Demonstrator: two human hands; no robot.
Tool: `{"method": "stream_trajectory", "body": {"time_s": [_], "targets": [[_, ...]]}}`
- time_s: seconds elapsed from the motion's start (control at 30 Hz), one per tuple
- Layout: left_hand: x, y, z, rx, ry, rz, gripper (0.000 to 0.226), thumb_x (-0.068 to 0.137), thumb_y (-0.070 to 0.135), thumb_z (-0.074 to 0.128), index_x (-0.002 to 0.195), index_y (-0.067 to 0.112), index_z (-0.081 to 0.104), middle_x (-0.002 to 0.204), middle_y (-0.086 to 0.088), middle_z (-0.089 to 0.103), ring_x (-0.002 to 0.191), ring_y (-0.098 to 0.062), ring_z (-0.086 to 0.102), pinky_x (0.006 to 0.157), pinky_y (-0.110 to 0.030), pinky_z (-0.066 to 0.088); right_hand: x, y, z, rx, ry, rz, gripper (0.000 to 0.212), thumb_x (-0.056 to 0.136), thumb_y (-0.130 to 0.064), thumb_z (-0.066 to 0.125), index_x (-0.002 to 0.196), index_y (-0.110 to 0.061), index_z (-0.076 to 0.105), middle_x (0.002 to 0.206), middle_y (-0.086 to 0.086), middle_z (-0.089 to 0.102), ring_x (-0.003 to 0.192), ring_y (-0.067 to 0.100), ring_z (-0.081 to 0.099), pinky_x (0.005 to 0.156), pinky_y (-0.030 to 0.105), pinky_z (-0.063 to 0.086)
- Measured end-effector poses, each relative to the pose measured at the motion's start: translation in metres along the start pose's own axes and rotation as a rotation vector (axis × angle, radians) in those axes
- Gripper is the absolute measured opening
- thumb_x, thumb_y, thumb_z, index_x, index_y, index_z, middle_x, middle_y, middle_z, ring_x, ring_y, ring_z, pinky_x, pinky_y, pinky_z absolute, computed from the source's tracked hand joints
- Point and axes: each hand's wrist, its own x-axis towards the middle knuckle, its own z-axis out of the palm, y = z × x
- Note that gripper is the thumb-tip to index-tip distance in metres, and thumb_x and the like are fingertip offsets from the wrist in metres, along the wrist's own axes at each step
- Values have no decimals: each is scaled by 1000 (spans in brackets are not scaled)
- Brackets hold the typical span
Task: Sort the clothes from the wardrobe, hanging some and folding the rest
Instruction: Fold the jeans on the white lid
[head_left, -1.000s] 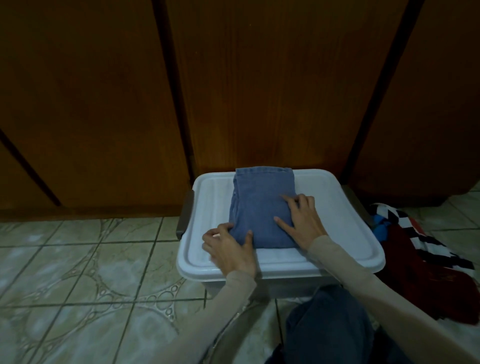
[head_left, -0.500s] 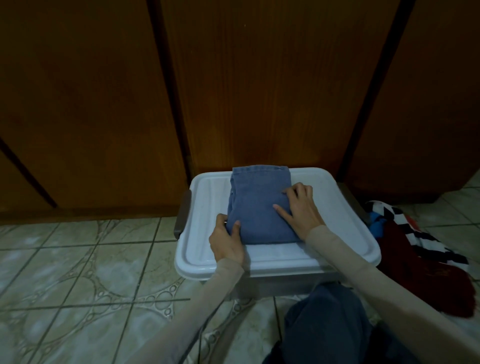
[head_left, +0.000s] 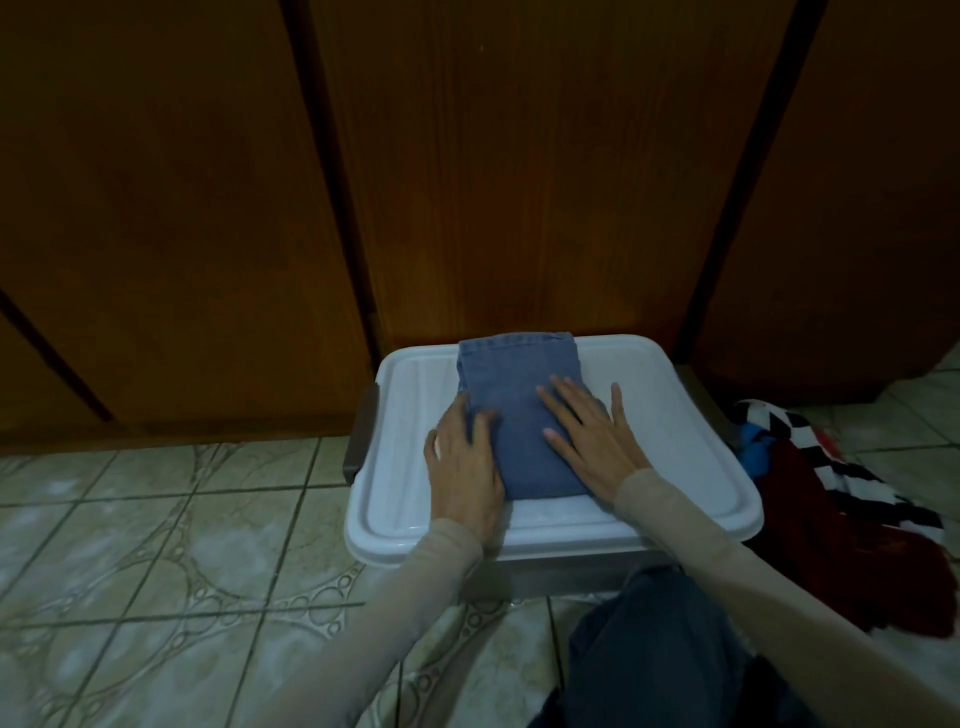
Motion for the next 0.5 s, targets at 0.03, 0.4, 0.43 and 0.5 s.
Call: {"method": "stream_trajectory", "body": {"time_s": [0.03,0.4,0.43,0.5], "targets": [[5,4,0,89,-44,106,43,96,15,42,138,16,36,147,-3,30,140,-19,21,110,-20,-8,-2,1,1,22,-12,-39,93,63,-67,-37,144,-29,-11,152,-13,-12,141,4,-13,103,33,-29],[39,-28,29,416,-434,437,51,103,35,13,149,21,-2,157,9,-3,145,-6,-3,108,-19,-17,7,16,14,189,-114,-225,79,75,-73,-12,140,-28,-15,146,-18,-17,136,-5,-18,109,23,-23],[41,-28,29,380,-447,388,50,104,31,18,149,19,-1,157,7,-1,145,-6,-3,107,-17,-16,9,16,14,196,-122,-221,74,79,-70,-5,140,-28,-15,146,-19,-17,135,-5,-18,107,21,-25],[47,-29,32,321,-459,297,52,104,27,22,149,16,0,158,3,0,145,-7,-3,107,-14,-13,12,17,14,215,-151,-197,62,94,-55,14,142,-28,-13,147,-19,-17,135,-5,-18,106,19,-25]]}}
